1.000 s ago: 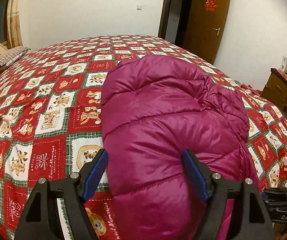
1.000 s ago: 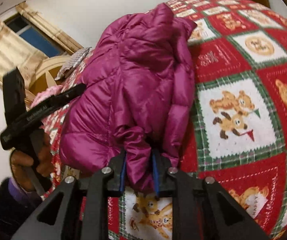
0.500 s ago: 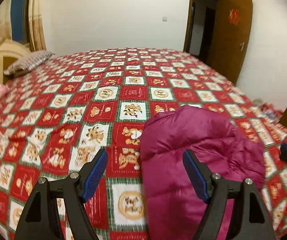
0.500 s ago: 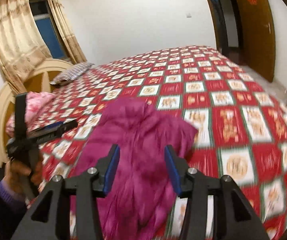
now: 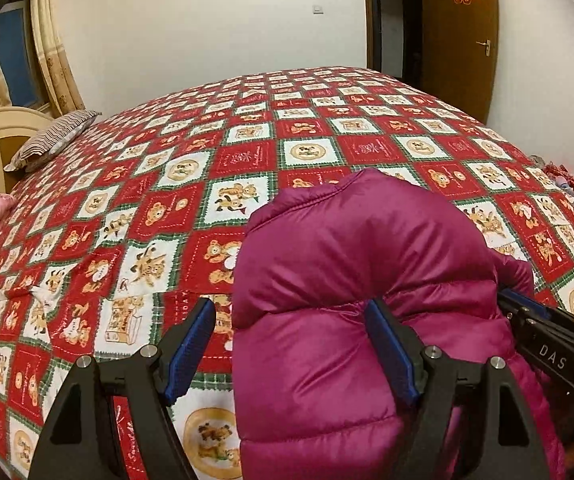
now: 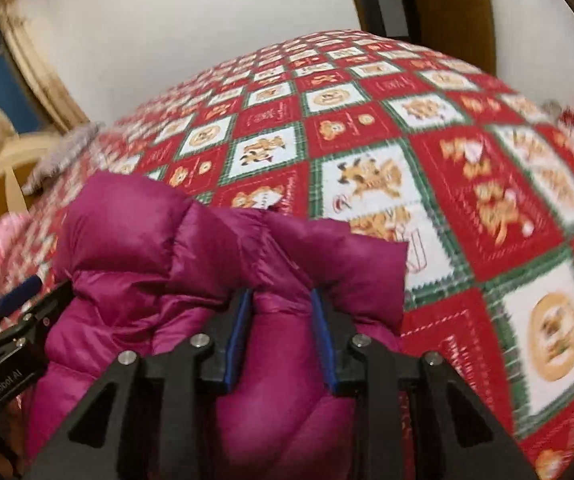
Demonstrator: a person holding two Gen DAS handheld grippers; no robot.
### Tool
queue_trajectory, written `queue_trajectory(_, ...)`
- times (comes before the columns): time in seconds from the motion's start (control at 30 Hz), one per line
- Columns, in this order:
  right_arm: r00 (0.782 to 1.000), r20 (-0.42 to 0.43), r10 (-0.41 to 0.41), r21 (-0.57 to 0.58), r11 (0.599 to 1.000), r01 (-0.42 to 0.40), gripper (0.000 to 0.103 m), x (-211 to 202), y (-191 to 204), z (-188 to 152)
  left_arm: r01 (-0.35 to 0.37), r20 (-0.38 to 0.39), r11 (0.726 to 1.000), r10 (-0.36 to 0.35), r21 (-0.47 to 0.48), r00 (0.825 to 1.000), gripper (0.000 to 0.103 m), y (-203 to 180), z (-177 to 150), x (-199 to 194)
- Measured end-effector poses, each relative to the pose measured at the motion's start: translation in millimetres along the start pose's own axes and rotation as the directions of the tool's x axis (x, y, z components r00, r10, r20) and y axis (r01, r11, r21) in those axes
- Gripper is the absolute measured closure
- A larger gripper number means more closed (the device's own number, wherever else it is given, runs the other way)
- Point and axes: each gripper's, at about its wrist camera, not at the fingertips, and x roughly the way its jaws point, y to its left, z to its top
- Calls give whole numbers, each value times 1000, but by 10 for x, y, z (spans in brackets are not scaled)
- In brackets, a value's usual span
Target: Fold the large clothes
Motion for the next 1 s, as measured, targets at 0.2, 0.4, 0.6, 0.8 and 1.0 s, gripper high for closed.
queue_trajectory(0.2, 999, 2, -32, -31, 999, 32, 70, 26, 87, 13, -28, -1, 1000, 28, 12, 1000, 25, -42, -24, 33)
queue_trajectory(0.4, 1000, 4, -17, -27, 1000, 17, 62, -68, 140, 52, -56, 10, 998, 56, 42, 998, 25, -45, -37, -101)
queue_trajectory(0.6, 991, 126, 40, -30, 999, -36, 18, -658, 71, 123, 106, 53, 987, -100, -119, 994, 25, 427, -27, -358)
queue_trajectory(0.8, 998, 45, 48, -34, 998, -47, 13, -624, -31, 41, 278, 13, 890, -293, -363, 956, 24, 743, -119, -134)
queue_trajectory(1.0, 993, -67, 100, -27, 994, -102, 14, -304, -47, -141, 368, -33, 828, -420, -422, 907, 24, 558, -367, 120)
